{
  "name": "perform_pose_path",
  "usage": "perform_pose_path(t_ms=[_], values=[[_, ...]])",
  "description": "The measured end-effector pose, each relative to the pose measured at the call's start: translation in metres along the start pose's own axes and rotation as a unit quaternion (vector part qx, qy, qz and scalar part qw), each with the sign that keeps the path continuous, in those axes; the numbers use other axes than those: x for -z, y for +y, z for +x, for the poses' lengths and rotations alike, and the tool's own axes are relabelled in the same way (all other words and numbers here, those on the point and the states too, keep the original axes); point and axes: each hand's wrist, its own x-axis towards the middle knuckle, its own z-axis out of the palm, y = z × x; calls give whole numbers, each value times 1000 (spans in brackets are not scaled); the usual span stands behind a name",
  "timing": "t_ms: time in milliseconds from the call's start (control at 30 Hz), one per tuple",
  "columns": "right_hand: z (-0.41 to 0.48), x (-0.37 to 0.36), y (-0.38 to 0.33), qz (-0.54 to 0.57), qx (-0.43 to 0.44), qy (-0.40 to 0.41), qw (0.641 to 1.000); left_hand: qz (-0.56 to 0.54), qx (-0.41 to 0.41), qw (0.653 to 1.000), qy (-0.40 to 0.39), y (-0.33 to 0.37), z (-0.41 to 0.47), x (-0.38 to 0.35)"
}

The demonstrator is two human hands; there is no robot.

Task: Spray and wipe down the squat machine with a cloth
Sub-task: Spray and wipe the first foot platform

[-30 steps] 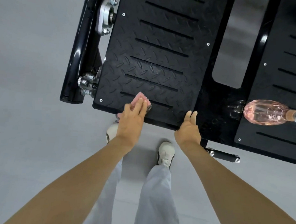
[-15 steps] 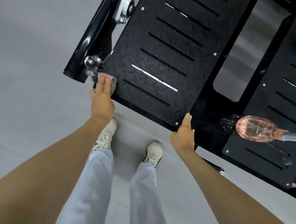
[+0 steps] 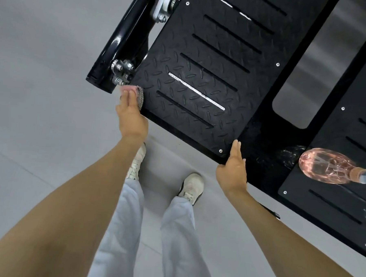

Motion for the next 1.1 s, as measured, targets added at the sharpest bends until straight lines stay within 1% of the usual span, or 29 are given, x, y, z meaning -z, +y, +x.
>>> perform_pose_path(t_ms=[67, 100, 200, 267, 333, 400, 467, 500, 533, 567, 600, 633, 667, 767, 800, 833, 867, 900, 967, 1033, 1067, 1100], values=[[3, 1, 7, 34, 11, -2, 999, -14, -27, 1000, 5, 16, -26, -15], [4, 1, 12, 45, 14, -6, 999, -10, -47, 999, -4, 25, -41, -23], [7, 3, 21, 83, 6, -20, 996, -6, -88, 994, -65, 54, -95, -48], [8, 9, 23, 104, 5, -12, 994, 11, -124, 984, -127, 72, -129, -64], [11, 17, 24, 111, 2, -4, 994, 46, -180, 960, -209, 88, -156, -75], [14, 25, 25, 114, 9, -3, 993, 67, -240, 931, -267, 99, -169, -79], [14, 30, 26, 100, 20, 4, 995, 90, -286, 913, -275, 98, -166, -78], [13, 30, 27, 76, 32, 14, 996, 115, -308, 906, -267, 95, -159, -76], [12, 29, 31, 48, 48, 24, 997, 167, -344, 891, -243, 91, -152, -74], [10, 29, 34, 25, 60, 32, 997, 225, -397, 863, -218, 87, -144, -70], [9, 29, 37, 10, 63, 39, 997, 271, -429, 836, -212, 82, -136, -66], [9, 32, 42, 0, 59, 47, 997, 299, -429, 824, -218, 84, -129, -61], [9, 33, 45, -9, 55, 52, 997, 311, -407, 829, -224, 84, -124, -57], [8, 36, 54, -46, 41, 54, 997, 298, -284, 890, -198, 95, -126, -56], [7, 36, 56, -53, 36, 51, 997, 301, -275, 892, -196, 99, -133, -62], [6, 37, 58, -56, 30, 46, 997, 309, -292, 882, -202, 106, -141, -69], [5, 37, 59, -58, 27, 38, 997, 323, -332, 861, -210, 108, -147, -76], [5, 38, 60, -64, 27, 30, 997, 338, -385, 830, -220, 113, -149, -80], [6, 40, 61, -86, 32, 16, 996, 368, -489, 757, -229, 119, -137, -82], [7, 42, 61, -115, 37, 2, 993, 414, -559, 684, -219, 123, -111, -71], [7, 44, 61, -124, 38, -7, 992, 437, -576, 658, -208, 123, -97, -65], [7, 45, 60, -124, 34, -14, 992, 453, -575, 654, -191, 123, -87, -61]])
